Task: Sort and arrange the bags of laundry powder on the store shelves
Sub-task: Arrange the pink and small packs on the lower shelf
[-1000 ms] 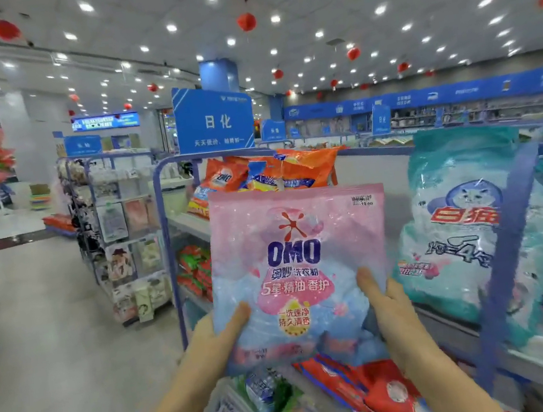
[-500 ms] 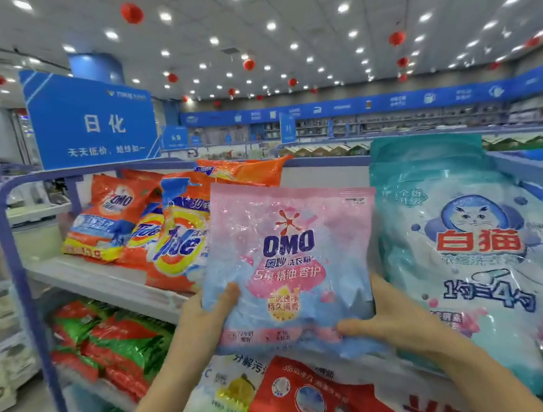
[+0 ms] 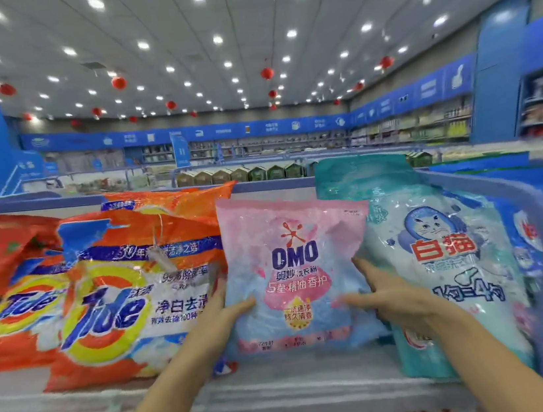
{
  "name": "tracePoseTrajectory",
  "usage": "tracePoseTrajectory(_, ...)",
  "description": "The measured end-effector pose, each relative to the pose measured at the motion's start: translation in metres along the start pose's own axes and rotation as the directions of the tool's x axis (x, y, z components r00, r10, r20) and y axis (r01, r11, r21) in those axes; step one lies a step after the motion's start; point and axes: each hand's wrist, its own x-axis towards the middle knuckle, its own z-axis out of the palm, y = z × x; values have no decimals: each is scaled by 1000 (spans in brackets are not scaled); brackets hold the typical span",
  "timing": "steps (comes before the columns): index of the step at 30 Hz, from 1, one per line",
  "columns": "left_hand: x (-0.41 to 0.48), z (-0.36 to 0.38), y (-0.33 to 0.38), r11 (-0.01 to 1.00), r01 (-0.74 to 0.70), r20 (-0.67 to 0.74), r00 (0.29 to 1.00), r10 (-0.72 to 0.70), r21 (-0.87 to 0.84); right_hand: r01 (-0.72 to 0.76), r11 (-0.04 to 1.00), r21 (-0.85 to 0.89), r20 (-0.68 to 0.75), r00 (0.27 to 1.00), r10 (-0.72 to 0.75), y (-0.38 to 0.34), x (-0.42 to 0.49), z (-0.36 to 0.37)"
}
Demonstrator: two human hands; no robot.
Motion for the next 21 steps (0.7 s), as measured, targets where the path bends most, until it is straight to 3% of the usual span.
tracePoseTrajectory(2, 10, 4, 1, 1000, 17, -3, 1000, -17, 10, -91, 948, 306, -73, 990, 118, 3, 11, 15)
tracePoseTrajectory(4, 15, 9, 5, 1000, 26, 8, 1000, -26, -1, -161, 869, 468, -216, 933, 289, 9, 25, 25)
tracePoseTrajectory(7, 21, 16, 4, 978, 36, -53, 998, -25, 205, -278, 916, 290, -350, 860, 372, 14, 41, 29)
tracePoseTrajectory(10, 36, 25, 2, 978, 123, -146, 984, -99, 171, -279, 957, 75, -505, 817, 278, 10, 57, 28)
tracePoseTrajectory(13, 61, 37, -2, 967, 230, -187, 960, -207, 110, -248, 961, 124, -612, 743, 271, 10, 73, 26)
tracePoseTrajectory(18, 103, 54, -15, 950, 221, -466, 879, -97, 219, -286, 937, 199, -604, 717, 347, 15, 109, 19)
tracePoseTrajectory(21, 118, 58, -23, 940, 207, -565, 825, -19, 270, -279, 929, 244, -616, 695, 371, 23, 132, 23)
